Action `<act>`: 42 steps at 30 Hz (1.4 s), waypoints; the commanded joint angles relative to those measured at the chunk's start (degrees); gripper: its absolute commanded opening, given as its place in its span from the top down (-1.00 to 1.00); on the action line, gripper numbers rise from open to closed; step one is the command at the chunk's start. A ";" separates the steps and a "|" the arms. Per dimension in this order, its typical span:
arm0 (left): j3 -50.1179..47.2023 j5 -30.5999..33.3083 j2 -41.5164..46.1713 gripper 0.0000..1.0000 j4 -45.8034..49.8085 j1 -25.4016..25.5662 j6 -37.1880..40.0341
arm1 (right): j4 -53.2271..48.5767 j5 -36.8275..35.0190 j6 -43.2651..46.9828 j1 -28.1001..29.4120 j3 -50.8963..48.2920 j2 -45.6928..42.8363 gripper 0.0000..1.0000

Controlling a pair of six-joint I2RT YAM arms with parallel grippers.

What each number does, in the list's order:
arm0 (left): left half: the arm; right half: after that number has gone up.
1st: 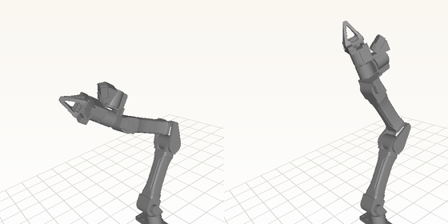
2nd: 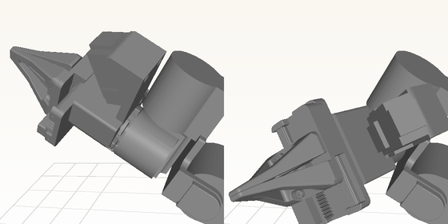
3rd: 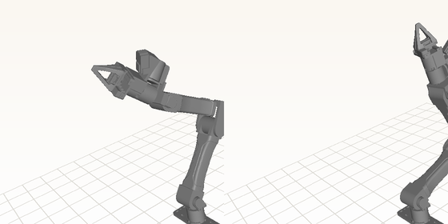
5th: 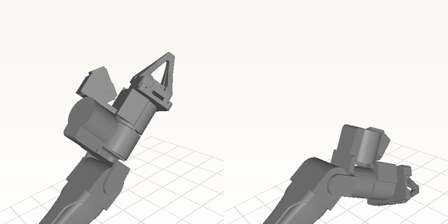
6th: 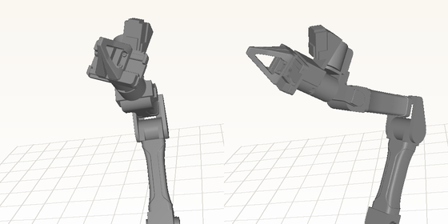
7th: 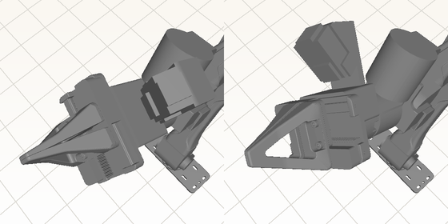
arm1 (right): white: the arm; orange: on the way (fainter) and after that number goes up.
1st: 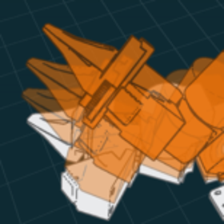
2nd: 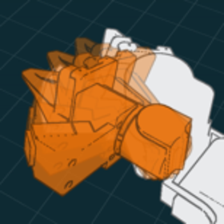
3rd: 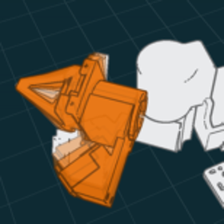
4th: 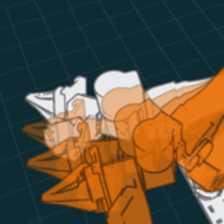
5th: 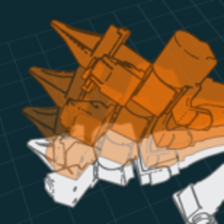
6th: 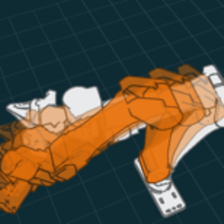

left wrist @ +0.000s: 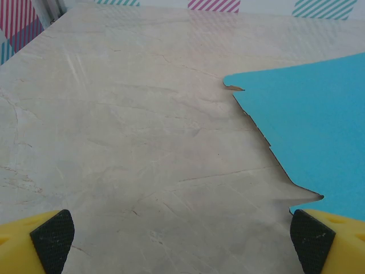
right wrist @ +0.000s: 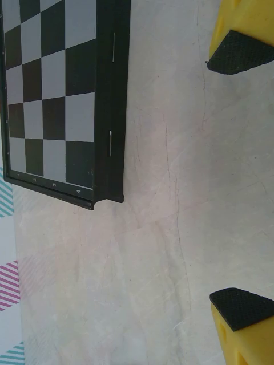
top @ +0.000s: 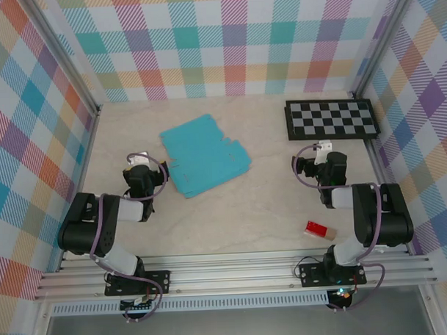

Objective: Fold the paper box

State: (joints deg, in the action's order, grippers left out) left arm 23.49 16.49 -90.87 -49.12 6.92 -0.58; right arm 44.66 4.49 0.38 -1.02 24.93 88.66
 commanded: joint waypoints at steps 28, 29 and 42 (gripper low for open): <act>0.02 2.39 3.28 -1.00 3.94 -0.37 -0.54 | -0.48 0.72 -0.77 0.00 -0.05 -1.21 -0.99; -0.44 1.73 3.44 -1.00 2.26 -0.47 0.05 | -1.32 1.71 -0.35 0.13 0.27 -1.58 -0.99; 10.79 12.20 25.08 -1.00 39.54 0.83 -18.68 | -47.10 0.06 -8.54 1.18 25.80 -10.58 -0.99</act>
State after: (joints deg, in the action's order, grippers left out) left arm 30.74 27.81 -68.58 -23.42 7.42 -9.89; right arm 9.58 5.30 -4.71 -0.25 48.40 79.46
